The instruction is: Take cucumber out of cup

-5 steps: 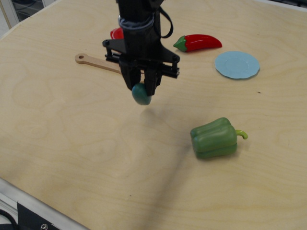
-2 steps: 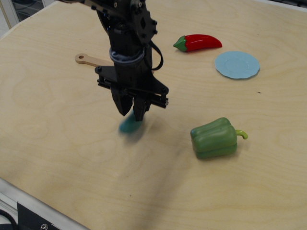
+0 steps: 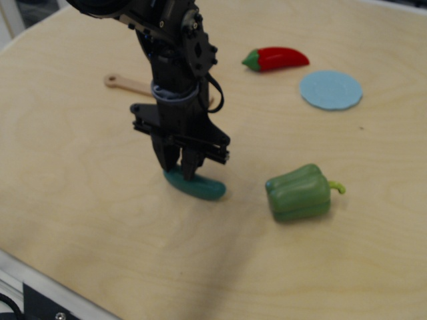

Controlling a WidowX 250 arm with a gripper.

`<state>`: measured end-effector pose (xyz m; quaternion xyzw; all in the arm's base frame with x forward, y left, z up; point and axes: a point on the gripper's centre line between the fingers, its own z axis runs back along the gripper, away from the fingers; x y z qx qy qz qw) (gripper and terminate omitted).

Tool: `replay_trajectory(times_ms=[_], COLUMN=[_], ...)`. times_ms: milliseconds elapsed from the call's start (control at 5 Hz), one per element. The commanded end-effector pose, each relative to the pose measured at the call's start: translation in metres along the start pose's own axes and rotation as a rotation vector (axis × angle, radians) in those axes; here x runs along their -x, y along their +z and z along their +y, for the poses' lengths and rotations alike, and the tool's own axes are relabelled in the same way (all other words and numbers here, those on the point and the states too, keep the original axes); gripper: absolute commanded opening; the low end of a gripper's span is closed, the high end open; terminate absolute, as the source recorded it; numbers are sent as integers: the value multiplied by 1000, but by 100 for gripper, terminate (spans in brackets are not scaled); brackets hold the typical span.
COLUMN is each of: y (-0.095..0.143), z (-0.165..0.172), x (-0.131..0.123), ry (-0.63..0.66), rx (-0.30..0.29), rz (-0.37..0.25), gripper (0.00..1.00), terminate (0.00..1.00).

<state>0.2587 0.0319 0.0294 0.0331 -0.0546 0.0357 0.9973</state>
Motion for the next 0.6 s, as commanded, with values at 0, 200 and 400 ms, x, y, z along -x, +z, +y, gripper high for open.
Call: replay_trajectory(times_ms=[0,200,400], y=[23,42,58], z=[10,15,19], x=[-6,-14,-20], ry=[34,65,94], rx=[6,18,6], rz=[-39,-83,-118], gripper=[100,100,100], terminate=[0,0,100])
